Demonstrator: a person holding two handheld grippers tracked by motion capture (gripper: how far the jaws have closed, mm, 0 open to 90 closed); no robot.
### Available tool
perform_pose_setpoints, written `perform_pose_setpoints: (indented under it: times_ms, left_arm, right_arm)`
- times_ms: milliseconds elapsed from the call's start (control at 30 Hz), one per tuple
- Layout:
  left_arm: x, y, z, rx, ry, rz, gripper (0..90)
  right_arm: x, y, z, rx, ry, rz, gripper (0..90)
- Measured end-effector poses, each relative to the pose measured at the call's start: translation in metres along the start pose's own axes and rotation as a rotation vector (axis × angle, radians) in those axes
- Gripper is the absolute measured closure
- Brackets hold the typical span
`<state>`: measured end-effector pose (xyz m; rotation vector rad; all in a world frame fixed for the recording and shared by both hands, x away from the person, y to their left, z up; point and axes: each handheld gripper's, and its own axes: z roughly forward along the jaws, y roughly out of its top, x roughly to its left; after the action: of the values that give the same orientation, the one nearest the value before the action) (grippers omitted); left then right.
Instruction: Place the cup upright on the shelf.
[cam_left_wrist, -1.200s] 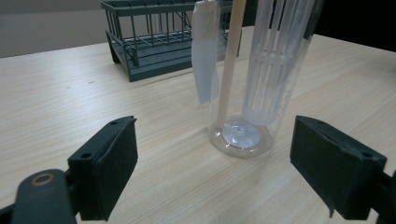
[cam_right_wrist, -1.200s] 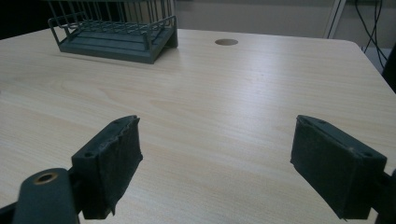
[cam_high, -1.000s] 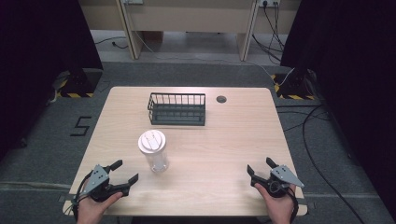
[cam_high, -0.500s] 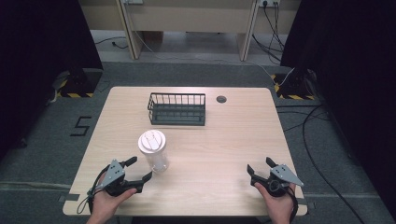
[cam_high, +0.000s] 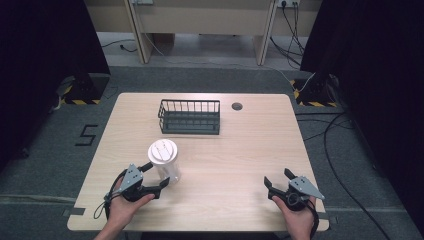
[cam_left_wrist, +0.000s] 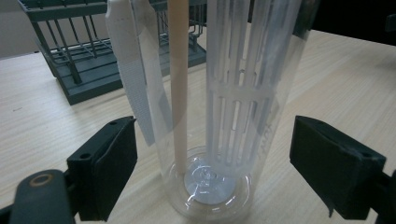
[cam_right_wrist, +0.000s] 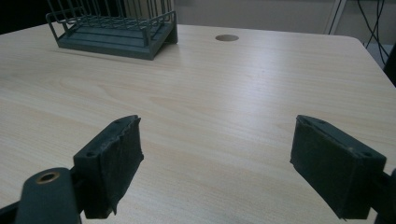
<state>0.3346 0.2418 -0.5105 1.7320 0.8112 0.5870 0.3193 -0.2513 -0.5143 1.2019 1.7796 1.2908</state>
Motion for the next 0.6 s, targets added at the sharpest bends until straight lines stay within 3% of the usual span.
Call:
perform_pose_setpoints:
  times_ms: [233,600]
  left_arm:
    - [0.000,0.005,0.014,-0.013,-0.019,0.009,14.5]
    - [0.000,0.008,0.026,-0.022,-0.014,0.011,15.7]
  right_arm:
    - [0.000,0.000,0.000,0.002,0.002,-0.003,16.9]
    - [0.000,0.000,0.001,0.008,0.005,-0.005,17.0]
